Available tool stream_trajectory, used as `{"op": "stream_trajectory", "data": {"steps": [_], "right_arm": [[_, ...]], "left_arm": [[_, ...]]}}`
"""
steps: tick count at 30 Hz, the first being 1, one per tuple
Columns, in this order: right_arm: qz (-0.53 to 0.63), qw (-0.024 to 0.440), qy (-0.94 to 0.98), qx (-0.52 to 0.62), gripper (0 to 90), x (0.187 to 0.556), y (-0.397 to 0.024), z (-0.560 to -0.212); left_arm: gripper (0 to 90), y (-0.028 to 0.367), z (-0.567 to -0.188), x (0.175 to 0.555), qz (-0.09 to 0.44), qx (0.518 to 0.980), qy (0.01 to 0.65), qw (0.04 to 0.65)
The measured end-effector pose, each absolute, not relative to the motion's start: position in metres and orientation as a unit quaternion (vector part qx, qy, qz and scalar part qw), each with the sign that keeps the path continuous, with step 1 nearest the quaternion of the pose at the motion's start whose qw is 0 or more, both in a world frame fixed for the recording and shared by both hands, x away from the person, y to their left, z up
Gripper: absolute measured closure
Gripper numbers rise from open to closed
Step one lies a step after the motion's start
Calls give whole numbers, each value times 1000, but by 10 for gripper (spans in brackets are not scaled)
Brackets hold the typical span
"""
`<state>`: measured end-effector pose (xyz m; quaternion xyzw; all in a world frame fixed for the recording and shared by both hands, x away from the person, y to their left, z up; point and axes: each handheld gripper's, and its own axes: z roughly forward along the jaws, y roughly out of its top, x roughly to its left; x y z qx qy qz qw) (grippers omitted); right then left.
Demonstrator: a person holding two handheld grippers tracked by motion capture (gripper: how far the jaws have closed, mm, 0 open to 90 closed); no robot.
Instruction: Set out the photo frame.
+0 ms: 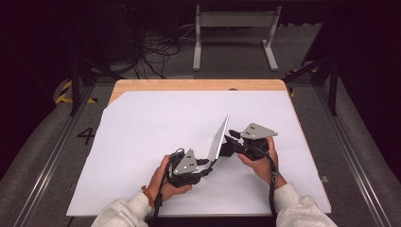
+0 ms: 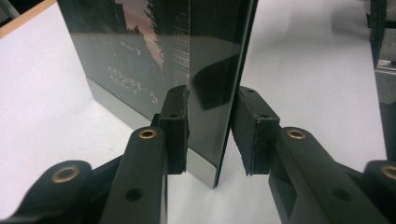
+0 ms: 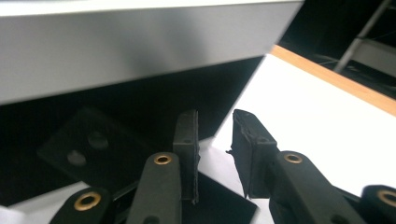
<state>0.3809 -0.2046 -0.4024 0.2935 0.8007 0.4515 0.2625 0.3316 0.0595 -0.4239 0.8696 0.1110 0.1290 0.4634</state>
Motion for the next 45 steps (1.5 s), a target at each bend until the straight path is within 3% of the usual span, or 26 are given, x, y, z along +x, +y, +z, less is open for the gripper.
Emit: {"op": "stream_trajectory", "data": {"steps": [10,24,32,45], "right_arm": [[474,241,799,280,752,351,-228,-395],[508,226,796,240,891,336,-199,-384],[502,224,800,239,900,338,-193,-388],[497,218,803,244,900,343,-191,-392]], "left_arm": [[784,78,-429,329,124,880,109,445],[792,65,-431,331,123,884,93,442],[863,74,-428,339,118,875,113,455],[891,61,-431,341,118,879,114,448]]}}
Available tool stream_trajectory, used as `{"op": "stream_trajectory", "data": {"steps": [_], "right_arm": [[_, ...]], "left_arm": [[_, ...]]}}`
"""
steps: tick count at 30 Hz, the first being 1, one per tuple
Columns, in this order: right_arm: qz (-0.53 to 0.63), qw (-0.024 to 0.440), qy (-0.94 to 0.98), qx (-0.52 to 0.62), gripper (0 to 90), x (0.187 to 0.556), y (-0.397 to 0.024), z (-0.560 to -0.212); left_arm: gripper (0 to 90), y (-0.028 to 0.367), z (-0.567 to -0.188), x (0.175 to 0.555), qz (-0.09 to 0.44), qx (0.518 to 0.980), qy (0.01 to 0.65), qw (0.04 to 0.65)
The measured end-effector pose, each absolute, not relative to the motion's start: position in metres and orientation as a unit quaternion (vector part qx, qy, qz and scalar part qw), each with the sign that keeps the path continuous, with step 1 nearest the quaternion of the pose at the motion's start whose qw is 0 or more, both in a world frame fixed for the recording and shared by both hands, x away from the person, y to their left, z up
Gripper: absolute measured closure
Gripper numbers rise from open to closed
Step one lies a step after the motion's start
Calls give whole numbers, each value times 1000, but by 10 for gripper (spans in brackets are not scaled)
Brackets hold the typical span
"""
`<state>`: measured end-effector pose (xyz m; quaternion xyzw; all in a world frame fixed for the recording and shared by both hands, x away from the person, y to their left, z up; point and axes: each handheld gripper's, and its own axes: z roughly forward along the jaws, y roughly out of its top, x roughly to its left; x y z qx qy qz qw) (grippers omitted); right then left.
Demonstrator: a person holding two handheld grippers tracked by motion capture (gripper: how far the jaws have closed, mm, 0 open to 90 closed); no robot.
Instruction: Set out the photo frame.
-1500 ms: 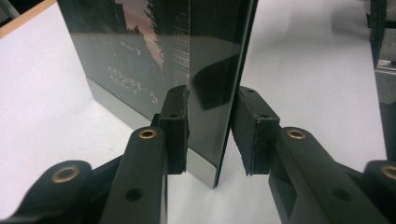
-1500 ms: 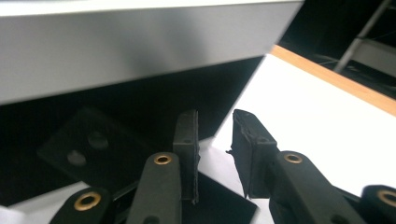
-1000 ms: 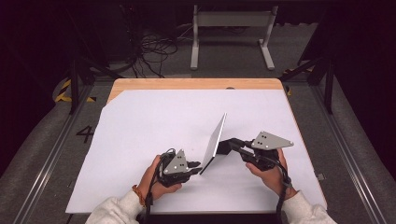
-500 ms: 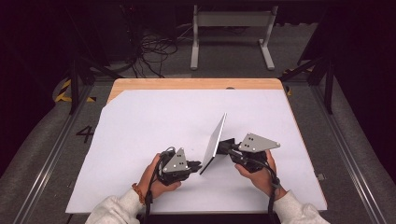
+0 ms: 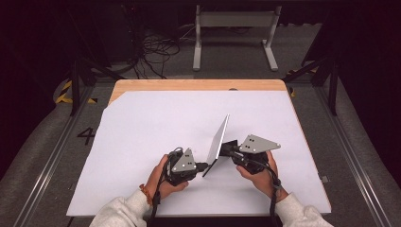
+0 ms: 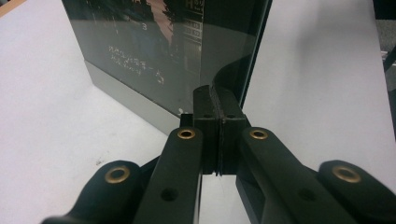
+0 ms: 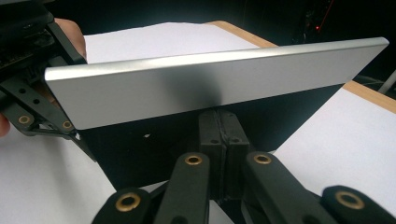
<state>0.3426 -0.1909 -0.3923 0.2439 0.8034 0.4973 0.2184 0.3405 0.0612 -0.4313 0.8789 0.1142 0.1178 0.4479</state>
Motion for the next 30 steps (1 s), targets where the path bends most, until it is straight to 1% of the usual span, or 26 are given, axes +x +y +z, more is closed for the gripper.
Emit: {"op": "stream_trajectory", "data": {"steps": [8,15,21,24,30], "right_arm": [[502,215,801,247,900,346,-193,-392],[497,215,802,254,894,346,-200,-395],[481,226,810,247,852,341,-199,-398],[469,222,818,247,828,337,-201,-403],[460,207,828,244,811,324,-206,-408]], "left_arm": [[894,53,-430,338,116,879,110,450],[864,47,-431,338,118,879,109,449],[878,46,-432,337,117,880,108,447],[875,46,-433,336,115,881,106,446],[879,40,-434,336,120,882,108,444]]}}
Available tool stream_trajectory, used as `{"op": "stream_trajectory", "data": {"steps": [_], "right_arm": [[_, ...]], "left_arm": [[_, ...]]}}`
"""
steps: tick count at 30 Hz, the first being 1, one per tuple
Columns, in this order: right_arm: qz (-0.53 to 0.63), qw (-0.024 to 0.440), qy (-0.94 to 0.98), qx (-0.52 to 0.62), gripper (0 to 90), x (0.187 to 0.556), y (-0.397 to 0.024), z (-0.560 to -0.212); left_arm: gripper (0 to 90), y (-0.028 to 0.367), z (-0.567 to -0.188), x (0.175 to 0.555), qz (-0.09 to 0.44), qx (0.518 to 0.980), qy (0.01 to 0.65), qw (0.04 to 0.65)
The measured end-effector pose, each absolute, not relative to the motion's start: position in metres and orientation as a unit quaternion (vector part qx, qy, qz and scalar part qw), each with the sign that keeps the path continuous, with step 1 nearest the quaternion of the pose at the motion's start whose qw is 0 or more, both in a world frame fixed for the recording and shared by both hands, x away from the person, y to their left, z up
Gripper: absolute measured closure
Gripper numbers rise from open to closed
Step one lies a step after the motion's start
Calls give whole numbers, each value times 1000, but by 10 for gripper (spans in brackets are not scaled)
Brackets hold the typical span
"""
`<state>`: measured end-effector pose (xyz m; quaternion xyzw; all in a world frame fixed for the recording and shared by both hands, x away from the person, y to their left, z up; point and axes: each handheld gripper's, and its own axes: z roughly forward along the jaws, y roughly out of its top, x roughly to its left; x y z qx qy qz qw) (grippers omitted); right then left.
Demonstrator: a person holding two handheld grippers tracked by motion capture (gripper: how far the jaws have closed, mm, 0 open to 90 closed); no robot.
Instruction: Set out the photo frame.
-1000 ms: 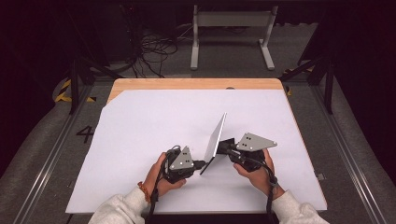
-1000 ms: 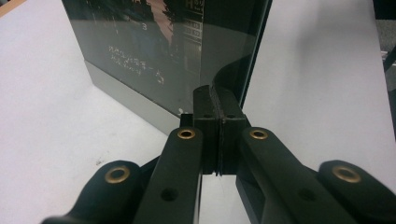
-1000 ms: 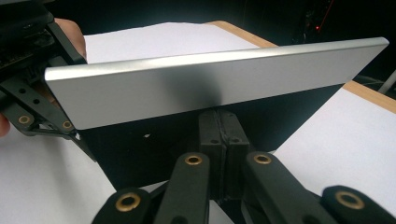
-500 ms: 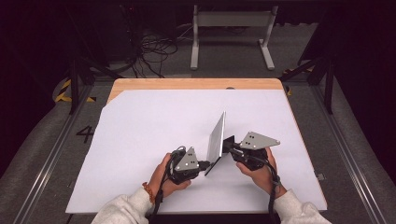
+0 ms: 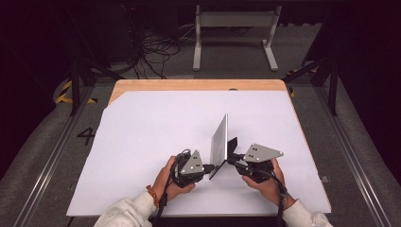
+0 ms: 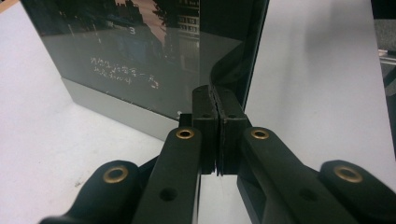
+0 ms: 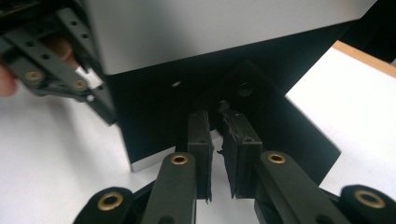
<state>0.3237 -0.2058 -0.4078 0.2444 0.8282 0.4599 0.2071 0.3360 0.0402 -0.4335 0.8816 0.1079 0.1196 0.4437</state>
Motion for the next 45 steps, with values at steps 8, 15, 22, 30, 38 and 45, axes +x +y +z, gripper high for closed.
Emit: {"op": "stream_trajectory", "data": {"steps": [8,15,22,30,38,45], "right_arm": [[471,181,830,239,696,306,-204,-409],[472,176,821,269,537,306,-197,-413],[462,175,820,287,453,306,-192,-417],[461,169,829,269,435,298,-192,-416],[465,173,822,279,419,298,-186,-416],[467,178,811,303,387,302,-171,-416]], "left_arm": [[834,41,-433,337,127,882,110,441],[809,62,-429,334,145,881,115,435],[768,90,-432,332,148,883,136,424],[751,77,-431,335,141,880,128,436],[747,85,-433,334,142,881,134,431],[728,100,-436,334,146,885,140,420]]}}
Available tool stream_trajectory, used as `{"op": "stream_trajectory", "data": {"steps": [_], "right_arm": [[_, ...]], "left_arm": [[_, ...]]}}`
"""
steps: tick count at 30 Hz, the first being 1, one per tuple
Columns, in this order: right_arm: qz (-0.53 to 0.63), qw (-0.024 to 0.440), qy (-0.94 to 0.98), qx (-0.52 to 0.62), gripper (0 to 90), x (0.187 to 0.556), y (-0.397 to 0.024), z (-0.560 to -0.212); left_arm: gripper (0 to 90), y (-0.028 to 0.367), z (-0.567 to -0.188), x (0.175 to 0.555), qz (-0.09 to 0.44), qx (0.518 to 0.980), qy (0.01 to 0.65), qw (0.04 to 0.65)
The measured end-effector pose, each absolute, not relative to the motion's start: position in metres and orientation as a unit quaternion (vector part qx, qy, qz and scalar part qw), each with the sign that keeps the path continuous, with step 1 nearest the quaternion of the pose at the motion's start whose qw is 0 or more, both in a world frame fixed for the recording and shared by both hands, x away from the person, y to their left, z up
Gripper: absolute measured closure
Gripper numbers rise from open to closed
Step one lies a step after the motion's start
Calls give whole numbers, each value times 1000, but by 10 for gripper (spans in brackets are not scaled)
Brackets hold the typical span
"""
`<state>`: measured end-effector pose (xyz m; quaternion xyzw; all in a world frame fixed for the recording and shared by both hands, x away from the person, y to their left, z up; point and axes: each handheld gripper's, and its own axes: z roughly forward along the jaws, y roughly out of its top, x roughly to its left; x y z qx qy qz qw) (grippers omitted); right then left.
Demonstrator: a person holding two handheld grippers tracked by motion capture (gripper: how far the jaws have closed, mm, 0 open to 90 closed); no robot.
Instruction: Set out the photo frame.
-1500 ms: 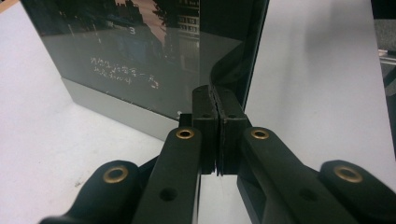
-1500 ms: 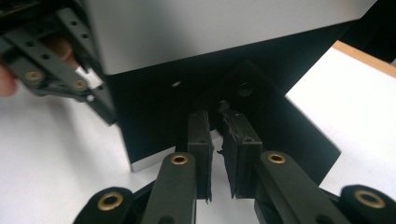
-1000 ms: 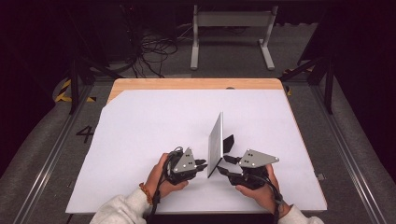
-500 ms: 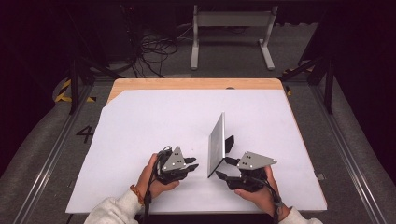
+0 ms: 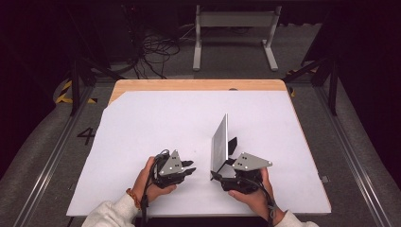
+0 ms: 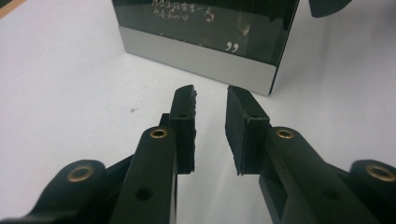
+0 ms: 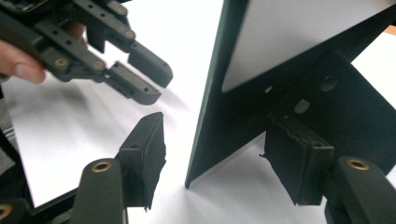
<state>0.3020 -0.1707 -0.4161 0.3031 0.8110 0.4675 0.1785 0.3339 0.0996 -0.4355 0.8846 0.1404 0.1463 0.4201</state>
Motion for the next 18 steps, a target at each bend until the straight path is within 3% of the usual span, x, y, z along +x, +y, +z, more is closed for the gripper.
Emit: {"op": "stream_trajectory", "data": {"steps": [4,8,12,18], "right_arm": [[464,178,811,308,399,303,-167,-418],[461,191,803,327,516,303,-173,-417],[469,170,806,319,598,304,-179,-417],[468,170,810,309,607,303,-185,-417]], "left_arm": [[706,111,-438,333,145,886,148,415],[694,122,-439,333,146,884,161,414],[685,127,-439,334,150,882,166,415],[676,125,-440,335,148,882,167,414]]}}
